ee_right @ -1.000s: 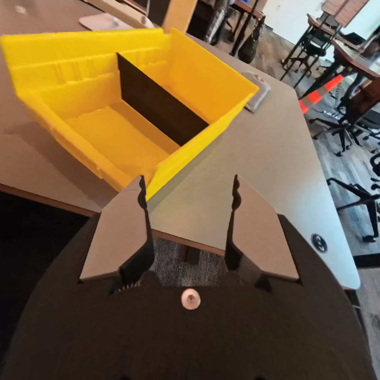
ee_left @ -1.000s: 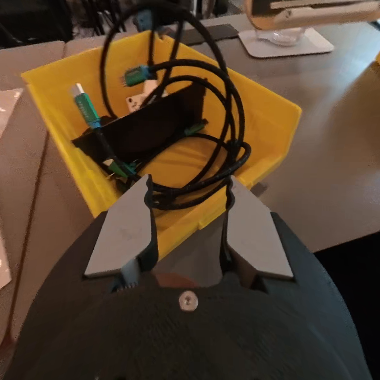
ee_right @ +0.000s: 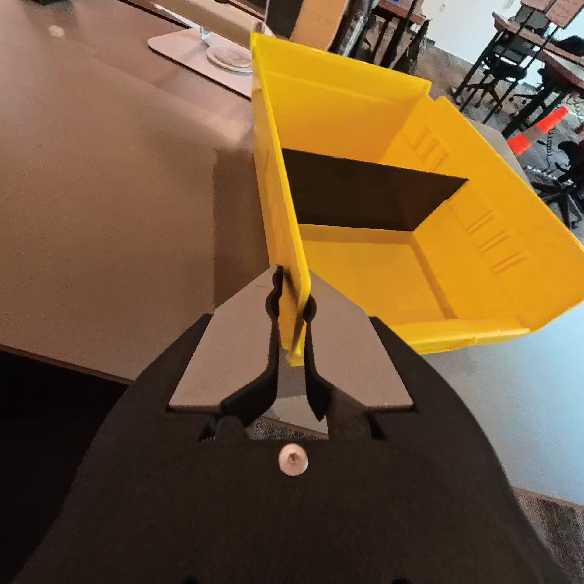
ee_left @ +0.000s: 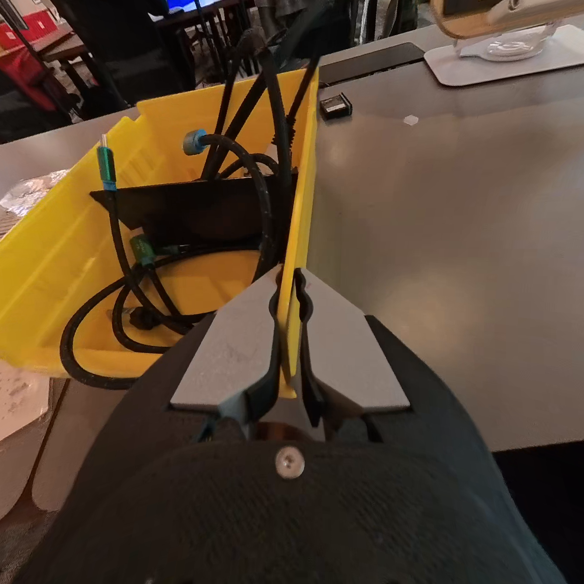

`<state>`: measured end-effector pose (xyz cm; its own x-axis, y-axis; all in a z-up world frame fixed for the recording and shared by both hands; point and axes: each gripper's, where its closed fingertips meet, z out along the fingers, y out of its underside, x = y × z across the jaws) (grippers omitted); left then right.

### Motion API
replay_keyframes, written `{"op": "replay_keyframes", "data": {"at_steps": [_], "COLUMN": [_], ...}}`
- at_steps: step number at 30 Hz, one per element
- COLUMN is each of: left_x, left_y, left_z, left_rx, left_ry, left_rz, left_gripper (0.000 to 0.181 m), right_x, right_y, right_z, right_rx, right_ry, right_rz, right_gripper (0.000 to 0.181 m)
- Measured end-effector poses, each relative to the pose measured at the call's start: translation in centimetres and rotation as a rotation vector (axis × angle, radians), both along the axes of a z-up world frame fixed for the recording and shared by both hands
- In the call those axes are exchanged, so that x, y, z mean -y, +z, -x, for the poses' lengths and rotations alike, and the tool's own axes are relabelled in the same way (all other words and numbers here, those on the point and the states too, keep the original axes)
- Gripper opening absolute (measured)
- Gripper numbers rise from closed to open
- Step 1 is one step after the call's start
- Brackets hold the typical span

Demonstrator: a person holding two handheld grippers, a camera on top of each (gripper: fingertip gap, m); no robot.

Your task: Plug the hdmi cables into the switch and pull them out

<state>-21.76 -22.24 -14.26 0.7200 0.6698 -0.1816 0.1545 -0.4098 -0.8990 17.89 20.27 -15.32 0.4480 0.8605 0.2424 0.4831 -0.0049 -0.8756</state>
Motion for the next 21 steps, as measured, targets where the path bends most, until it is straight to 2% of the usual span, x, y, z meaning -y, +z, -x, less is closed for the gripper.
{"op": "replay_keyframes", "data": {"at_steps": [5, 12, 16, 21], "left_x": [-3.1, -4.1, -4.3, -4.6], "left_y": [0.1, 0.1, 0.2, 0.0], "left_z": [-2.9, -4.0, -3.7, -1.6], "left_rx": [-0.002, 0.004, -0.009, -0.029], "left_ry": [-0.09, -0.19, -0.172, -0.041], "left_rz": [0.014, -0.006, -0.012, -0.009], "left_gripper": [0.005, 0.003, 0.003, 0.004], "right_x": [-0.2, -1.3, -2.1, -2.4], "right_y": [0.0, 0.1, 0.1, 0.0], "right_z": [-0.7, -0.9, -1.1, -1.3], "right_rx": [-0.002, -0.016, -0.012, -0.01], "right_ry": [-0.033, -0.124, -0.172, -0.223], "right_rz": [0.024, -0.006, -0.032, -0.029], "right_gripper": [0.006, 0.008, 0.01, 0.011]}}
